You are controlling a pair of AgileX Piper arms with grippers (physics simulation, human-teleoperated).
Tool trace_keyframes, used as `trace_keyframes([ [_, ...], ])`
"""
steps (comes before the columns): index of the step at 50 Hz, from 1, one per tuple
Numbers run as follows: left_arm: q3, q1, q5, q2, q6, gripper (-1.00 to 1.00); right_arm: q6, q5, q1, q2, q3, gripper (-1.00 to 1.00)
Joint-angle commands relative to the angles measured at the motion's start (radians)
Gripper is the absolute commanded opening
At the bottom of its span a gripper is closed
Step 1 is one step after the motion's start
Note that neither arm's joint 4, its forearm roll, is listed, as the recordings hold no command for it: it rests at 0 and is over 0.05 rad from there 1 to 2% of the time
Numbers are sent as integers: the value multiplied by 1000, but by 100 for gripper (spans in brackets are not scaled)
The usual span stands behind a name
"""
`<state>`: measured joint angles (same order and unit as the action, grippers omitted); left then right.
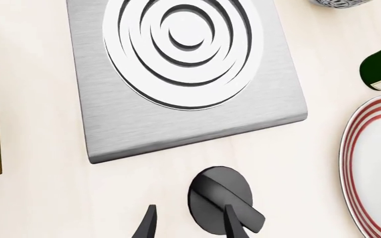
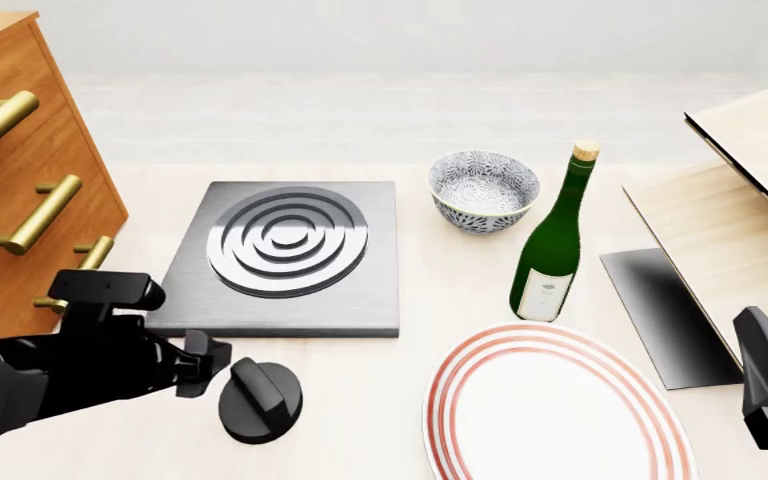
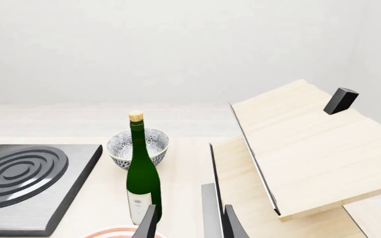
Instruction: Turn on the stove.
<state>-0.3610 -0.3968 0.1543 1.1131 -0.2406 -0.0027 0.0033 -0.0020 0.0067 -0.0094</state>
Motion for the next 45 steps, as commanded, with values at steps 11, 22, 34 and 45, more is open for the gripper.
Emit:
trace_keyframes([
  [11,-35,40,193,-219,46,100,0,0,0,0,0,100],
  [22,-36,41,239,-312,63,100,0,0,0,0,0,100],
  [34,-61,35,295,-440,67,100,0,0,0,0,0,100],
  [45,-167,44,363,-592,130,100,0,0,0,0,0,100],
])
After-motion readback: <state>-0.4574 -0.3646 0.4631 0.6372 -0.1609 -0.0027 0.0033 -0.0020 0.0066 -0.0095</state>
